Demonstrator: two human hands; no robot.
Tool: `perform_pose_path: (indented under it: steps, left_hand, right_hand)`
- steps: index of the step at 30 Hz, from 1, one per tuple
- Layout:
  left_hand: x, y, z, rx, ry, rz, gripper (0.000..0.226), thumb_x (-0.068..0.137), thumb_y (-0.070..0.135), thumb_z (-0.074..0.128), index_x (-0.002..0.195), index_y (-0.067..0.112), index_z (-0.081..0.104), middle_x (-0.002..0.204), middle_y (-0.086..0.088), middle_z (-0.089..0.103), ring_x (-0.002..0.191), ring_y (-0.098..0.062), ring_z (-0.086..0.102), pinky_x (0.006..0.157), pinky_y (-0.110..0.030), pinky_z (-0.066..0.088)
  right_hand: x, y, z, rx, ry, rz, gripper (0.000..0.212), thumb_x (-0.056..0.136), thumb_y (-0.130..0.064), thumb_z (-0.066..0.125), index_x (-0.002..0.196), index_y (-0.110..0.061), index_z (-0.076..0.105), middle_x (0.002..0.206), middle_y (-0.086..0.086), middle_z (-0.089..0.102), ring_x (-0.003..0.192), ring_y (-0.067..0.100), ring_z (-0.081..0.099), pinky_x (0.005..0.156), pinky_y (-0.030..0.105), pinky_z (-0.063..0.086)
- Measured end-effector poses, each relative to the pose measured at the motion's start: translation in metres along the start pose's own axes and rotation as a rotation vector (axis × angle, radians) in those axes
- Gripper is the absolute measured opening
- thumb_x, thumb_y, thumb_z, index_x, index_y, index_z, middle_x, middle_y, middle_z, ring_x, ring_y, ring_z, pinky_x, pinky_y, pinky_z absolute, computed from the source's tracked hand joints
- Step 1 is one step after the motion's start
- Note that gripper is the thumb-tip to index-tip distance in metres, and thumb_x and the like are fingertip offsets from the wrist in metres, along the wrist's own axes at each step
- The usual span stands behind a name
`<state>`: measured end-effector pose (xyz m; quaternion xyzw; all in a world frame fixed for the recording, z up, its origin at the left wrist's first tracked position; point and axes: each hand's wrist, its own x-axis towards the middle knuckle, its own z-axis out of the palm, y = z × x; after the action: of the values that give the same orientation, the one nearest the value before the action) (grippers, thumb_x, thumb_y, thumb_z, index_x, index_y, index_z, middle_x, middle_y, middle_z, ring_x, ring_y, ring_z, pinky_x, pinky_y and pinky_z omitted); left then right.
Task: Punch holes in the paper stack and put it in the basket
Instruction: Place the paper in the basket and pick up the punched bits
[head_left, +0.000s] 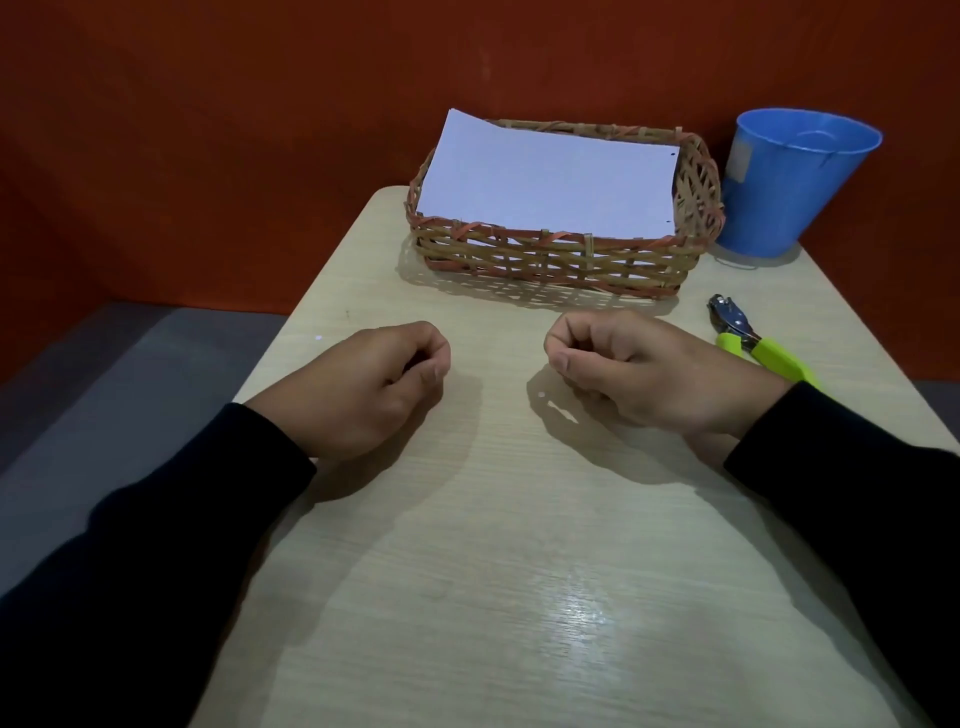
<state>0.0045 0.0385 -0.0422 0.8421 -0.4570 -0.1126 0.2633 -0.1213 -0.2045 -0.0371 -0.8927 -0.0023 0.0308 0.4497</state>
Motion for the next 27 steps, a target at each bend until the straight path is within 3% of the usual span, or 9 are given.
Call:
perform_pose_path:
  steps: [3,5,7,10,14,18,21,24,27]
  left_hand:
    - [0.001,-0.003,-0.001,-0.109,-0.008,-0.017,0.022,0.107,0.019,0.048,0.088,0.024,0.057,0.068,0.021,0.06,0.062,0.0,0.051,0.058,-0.014,0.039]
    - [0.001,-0.007,-0.001,-0.144,-0.006,-0.021,0.022,0.107,0.02,0.048,0.087,0.024,0.057,0.067,0.017,0.058,0.058,-0.002,0.049,0.055,-0.015,0.038]
    - [0.001,-0.008,-0.002,-0.183,0.002,-0.028,0.022,0.107,0.021,0.048,0.086,0.024,0.057,0.068,0.011,0.057,0.054,-0.002,0.045,0.051,-0.015,0.036]
    - [0.002,-0.006,-0.003,-0.216,0.025,-0.019,0.023,0.107,0.022,0.049,0.085,0.024,0.056,0.064,0.013,0.052,0.053,-0.003,0.043,0.049,-0.015,0.036]
    - [0.004,-0.005,-0.002,-0.2,0.052,-0.006,0.024,0.107,0.021,0.048,0.084,0.025,0.055,0.06,0.019,0.052,0.051,-0.002,0.044,0.049,-0.014,0.035]
    - [0.004,-0.003,0.0,-0.136,0.041,-0.008,0.022,0.106,0.022,0.048,0.086,0.027,0.055,0.062,0.025,0.057,0.054,-0.001,0.048,0.052,-0.014,0.037]
    - [0.005,-0.002,0.001,-0.1,0.035,-0.018,0.019,0.105,0.023,0.048,0.089,0.028,0.057,0.074,0.014,0.065,0.062,-0.005,0.052,0.055,-0.018,0.039]
    - [0.007,0.0,0.002,-0.061,0.023,-0.029,0.018,0.105,0.023,0.048,0.091,0.03,0.056,0.085,0.007,0.068,0.07,-0.004,0.055,0.059,-0.019,0.04]
    - [0.008,0.002,0.003,-0.048,0.021,-0.036,0.018,0.106,0.022,0.048,0.092,0.029,0.057,0.085,0.008,0.068,0.069,0.0,0.055,0.058,-0.013,0.037]
  right_hand:
    - [0.001,0.002,-0.001,0.165,-0.013,0.037,0.025,0.109,-0.014,0.049,0.085,-0.014,0.055,0.066,-0.001,0.05,0.051,0.01,0.039,0.041,0.016,0.031]
    - [0.002,0.003,-0.001,0.163,-0.012,0.03,0.023,0.108,-0.013,0.051,0.085,-0.013,0.056,0.066,-0.001,0.051,0.049,0.008,0.04,0.041,0.016,0.031]
    - [0.003,0.004,-0.001,-0.032,0.016,-0.049,0.02,0.105,-0.015,0.058,0.085,-0.016,0.06,0.062,-0.012,0.056,0.049,0.005,0.045,0.047,0.014,0.034]
    - [0.005,0.006,0.001,-0.344,0.087,-0.175,0.009,0.096,-0.019,0.072,0.088,-0.021,0.074,0.075,-0.012,0.068,0.067,0.007,0.06,0.06,0.016,0.042]
    - [0.008,0.007,0.002,-0.478,0.103,-0.201,0.004,0.09,-0.025,0.08,0.092,-0.023,0.083,0.085,-0.01,0.071,0.078,0.008,0.063,0.071,0.021,0.047]
    - [0.012,0.0,0.005,-0.536,0.097,-0.22,0.006,0.091,-0.023,0.078,0.092,-0.022,0.084,0.087,-0.006,0.073,0.077,0.009,0.061,0.071,0.026,0.045]
    - [0.016,-0.006,0.007,-0.65,0.052,-0.202,0.01,0.095,-0.02,0.072,0.094,-0.016,0.082,0.092,0.0,0.073,0.081,0.015,0.059,0.076,0.032,0.049]
    - [0.02,-0.014,0.013,-0.766,-0.011,-0.175,0.011,0.094,-0.013,0.064,0.088,-0.015,0.073,0.091,0.002,0.065,0.083,0.025,0.061,0.076,0.046,0.056]
    - [0.019,-0.02,0.016,-0.843,-0.07,-0.134,0.014,0.101,-0.016,0.052,0.092,-0.012,0.063,0.096,0.004,0.056,0.087,0.027,0.056,0.079,0.047,0.053]
